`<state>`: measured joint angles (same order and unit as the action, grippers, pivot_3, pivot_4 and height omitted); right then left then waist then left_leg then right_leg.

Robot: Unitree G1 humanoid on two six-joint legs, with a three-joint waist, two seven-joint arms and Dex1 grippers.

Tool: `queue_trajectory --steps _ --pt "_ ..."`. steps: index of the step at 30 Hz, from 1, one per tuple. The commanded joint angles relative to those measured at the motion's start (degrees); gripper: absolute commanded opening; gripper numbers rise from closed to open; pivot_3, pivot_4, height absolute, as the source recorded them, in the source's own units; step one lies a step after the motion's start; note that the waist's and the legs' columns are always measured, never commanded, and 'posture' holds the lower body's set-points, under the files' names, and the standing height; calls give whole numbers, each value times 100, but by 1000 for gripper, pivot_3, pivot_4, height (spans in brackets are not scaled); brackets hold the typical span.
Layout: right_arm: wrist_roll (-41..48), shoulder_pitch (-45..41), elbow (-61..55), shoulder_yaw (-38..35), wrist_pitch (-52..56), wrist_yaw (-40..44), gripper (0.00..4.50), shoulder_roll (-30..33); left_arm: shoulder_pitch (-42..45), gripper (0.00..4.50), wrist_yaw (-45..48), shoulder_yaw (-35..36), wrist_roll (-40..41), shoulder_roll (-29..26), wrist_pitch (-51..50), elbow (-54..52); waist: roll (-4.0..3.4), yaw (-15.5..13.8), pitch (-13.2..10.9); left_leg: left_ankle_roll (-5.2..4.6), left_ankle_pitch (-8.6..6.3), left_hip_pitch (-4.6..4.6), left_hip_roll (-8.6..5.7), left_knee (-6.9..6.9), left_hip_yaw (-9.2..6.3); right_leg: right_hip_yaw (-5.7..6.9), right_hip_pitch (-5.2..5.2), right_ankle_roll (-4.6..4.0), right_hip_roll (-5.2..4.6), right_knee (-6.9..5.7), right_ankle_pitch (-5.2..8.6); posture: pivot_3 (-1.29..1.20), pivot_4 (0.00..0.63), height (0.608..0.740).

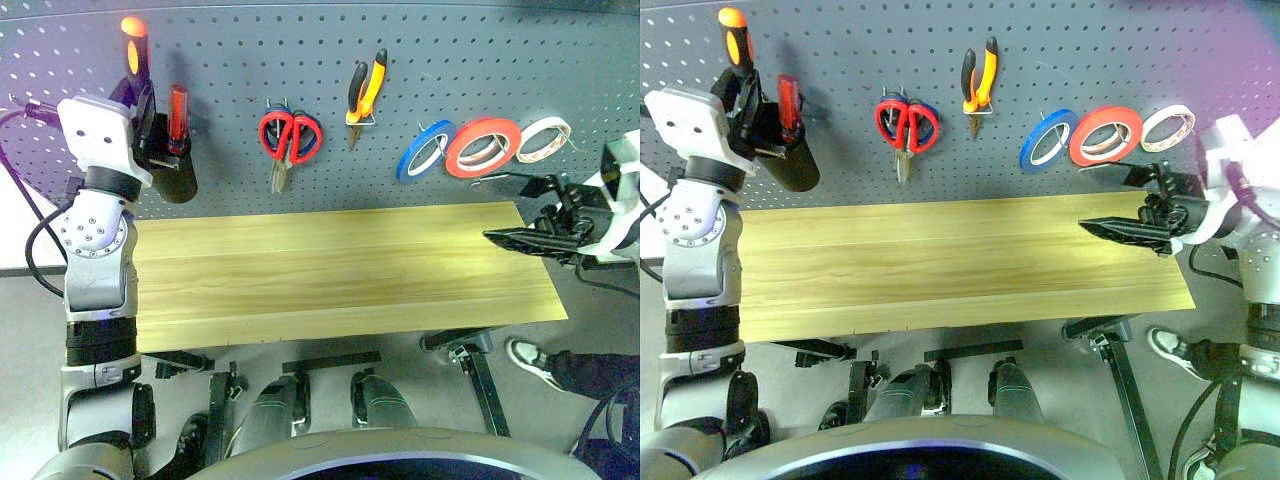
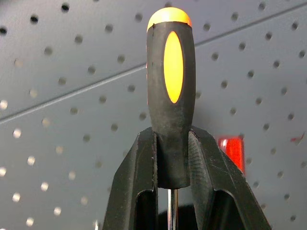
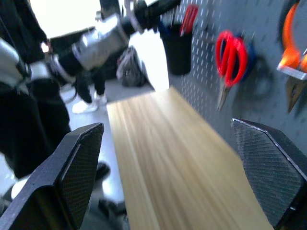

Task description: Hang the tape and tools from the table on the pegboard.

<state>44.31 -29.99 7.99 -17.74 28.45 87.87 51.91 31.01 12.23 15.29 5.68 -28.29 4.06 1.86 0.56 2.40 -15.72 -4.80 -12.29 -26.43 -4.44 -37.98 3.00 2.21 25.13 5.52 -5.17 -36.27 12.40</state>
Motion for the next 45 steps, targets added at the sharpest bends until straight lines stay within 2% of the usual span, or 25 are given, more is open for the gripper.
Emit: queue_trajectory --steps 1,9,20,21,32,37,39,45 --pt "398 -57 -306 -339 217 -38 4500 84 -52 512 -48 96 13 3 151 -26 0 2 0 0 0 -1 0 -1 0 0 1 0 0 0 0 -153 213 739" --pt "252 110 -447 -260 138 -85 4500 118 -140 512 -72 167 214 138 27 139 -9 10 16 -9 -6 0 0 0 1 0 4 0 -3 0 0 -159 215 739" --pt "272 62 -536 -269 192 -169 4500 111 -575 4259 -68 242 417 345 193 149 -47 8 61 -14 -8 4 0 -1 2 -1 5 -1 -7 1 0 -162 218 739" --pt "269 58 -528 -268 192 -174 4500 108 -576 4454 -55 241 440 345 182 120 -47 8 69 -14 -8 4 0 -1 2 -1 5 -1 -7 1 -1 -159 217 739" --pt "235 57 -464 -258 160 -150 4500 118 -396 4454 -184 352 958 484 -181 -734 -47 10 80 -16 -10 -3 0 0 2 -1 4 -1 -7 3 -1 -151 205 739" --pt "170 -4 -300 -210 109 -82 4500 124 -259 4454 -742 293 462 506 -254 -1134 -45 3 91 -16 -10 -2 0 0 3 0 0 -1 -6 3 -1 -132 193 739" --pt "123 -51 -227 -181 78 -52 4500 131 -247 4454 -805 262 500 571 -307 -1287 -45 3 95 -17 -10 -2 0 0 5 0 0 -1 -6 3 -1 -126 189 739" --pt "75 -206 -175 -74 62 -4 4500 96 -324 4454 -250 -169 722 554 -372 -1829 -42 -14 99 -16 -10 -2 0 -1 7 0 -1 0 -6 3 -1 -111 179 739"
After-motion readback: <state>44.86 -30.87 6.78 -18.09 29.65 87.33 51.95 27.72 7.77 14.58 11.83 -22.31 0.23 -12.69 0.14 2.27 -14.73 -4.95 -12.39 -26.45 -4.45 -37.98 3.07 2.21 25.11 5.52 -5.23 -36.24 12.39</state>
